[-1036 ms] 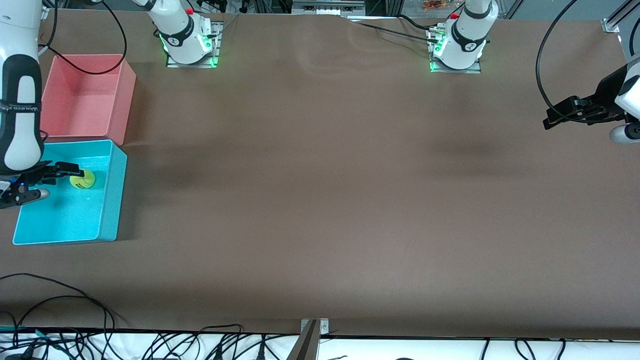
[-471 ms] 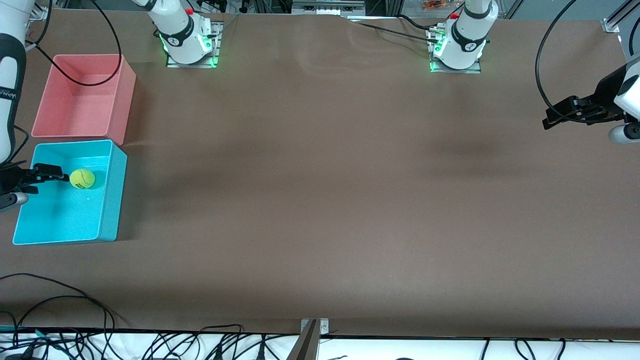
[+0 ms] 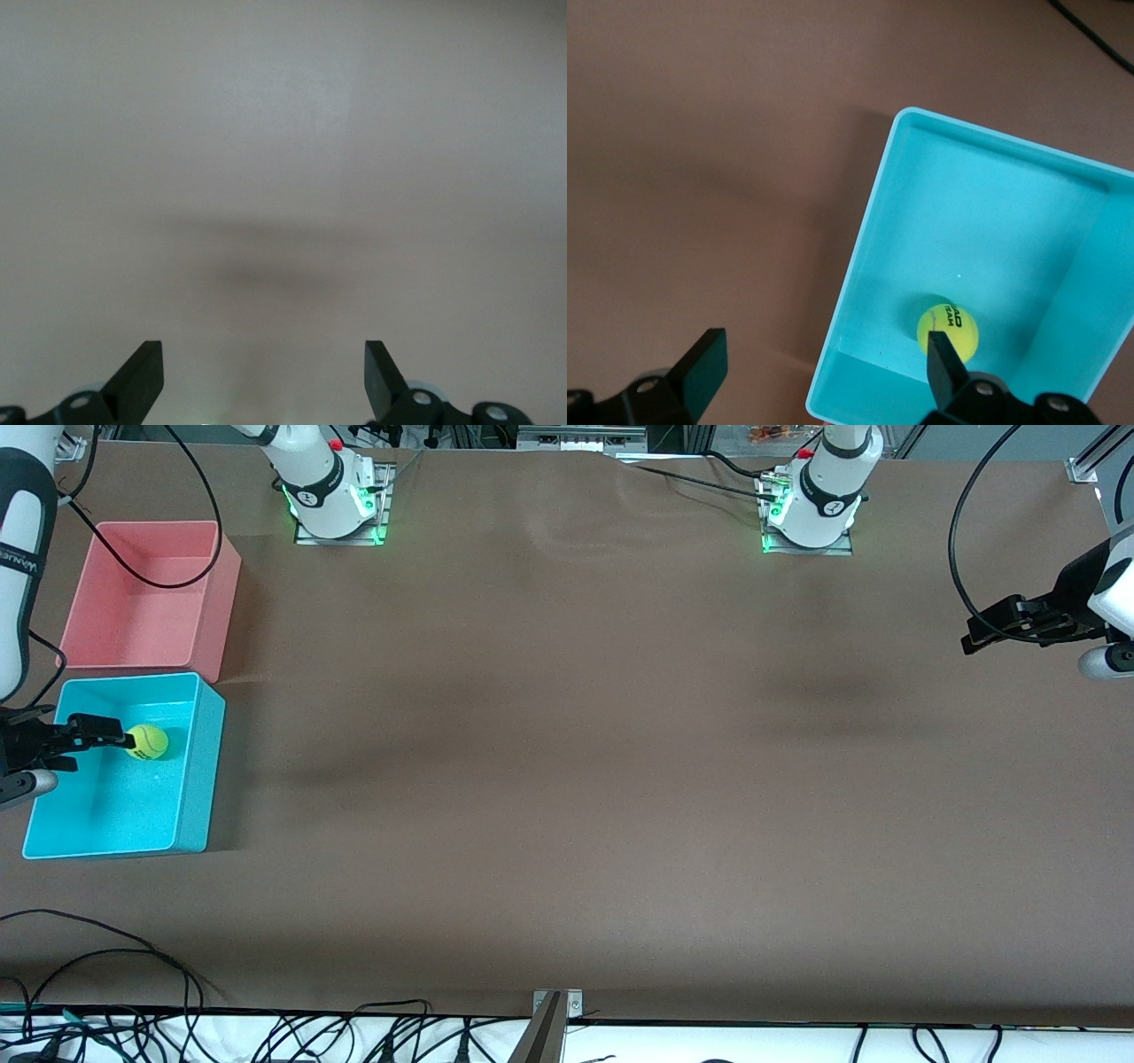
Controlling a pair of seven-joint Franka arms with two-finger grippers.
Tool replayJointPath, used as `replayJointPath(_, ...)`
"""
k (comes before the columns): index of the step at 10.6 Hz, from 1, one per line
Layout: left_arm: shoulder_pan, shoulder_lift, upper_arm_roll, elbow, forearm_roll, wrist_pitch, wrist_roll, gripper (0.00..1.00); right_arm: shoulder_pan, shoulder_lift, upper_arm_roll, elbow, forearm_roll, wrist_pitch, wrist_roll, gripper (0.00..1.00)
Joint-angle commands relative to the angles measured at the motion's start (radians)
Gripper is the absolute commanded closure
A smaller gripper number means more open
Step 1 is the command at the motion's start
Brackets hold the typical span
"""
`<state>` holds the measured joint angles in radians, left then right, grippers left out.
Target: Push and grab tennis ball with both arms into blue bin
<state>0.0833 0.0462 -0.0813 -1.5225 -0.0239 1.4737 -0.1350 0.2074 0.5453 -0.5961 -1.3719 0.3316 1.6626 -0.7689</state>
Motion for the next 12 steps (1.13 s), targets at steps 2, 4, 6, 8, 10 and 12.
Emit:
replayJointPath(2, 0.004, -0.006, -0.003, 0.004, -0.002, -0.01, -0.003, 0.0, 0.058, -0.065, -0.007, 0.008, -0.002, -0.078, 0.083, 0.0)
replayJointPath(4, 0.004, -0.006, -0.005, 0.004, -0.002, -0.009, -0.003, 0.0, 0.093, -0.148, 0.012, 0.01, -0.061, -0.099, 0.202, 0.0)
replayJointPath(6, 0.001, -0.006, -0.005, 0.004, -0.002, -0.01, -0.006, 0.0, 0.095, -0.212, 0.068, 0.007, -0.095, -0.159, 0.311, 0.0)
replayJointPath(8, 0.001, -0.006, -0.005, 0.004, -0.002, -0.01, -0.006, 0.0, 0.078, -0.302, 0.169, -0.012, -0.17, -0.211, 0.455, 0.0)
replayJointPath(10, 0.001, -0.006, -0.005, 0.002, -0.002, -0.009, -0.006, 0.0, -0.018, -0.393, 0.304, -0.088, -0.201, -0.222, 0.557, 0.0)
replayJointPath(12, 0.003, -0.006, -0.005, 0.002, -0.002, -0.01, -0.006, 0.0, -0.1, -0.427, 0.409, -0.125, -0.261, -0.222, 0.601, 0.0)
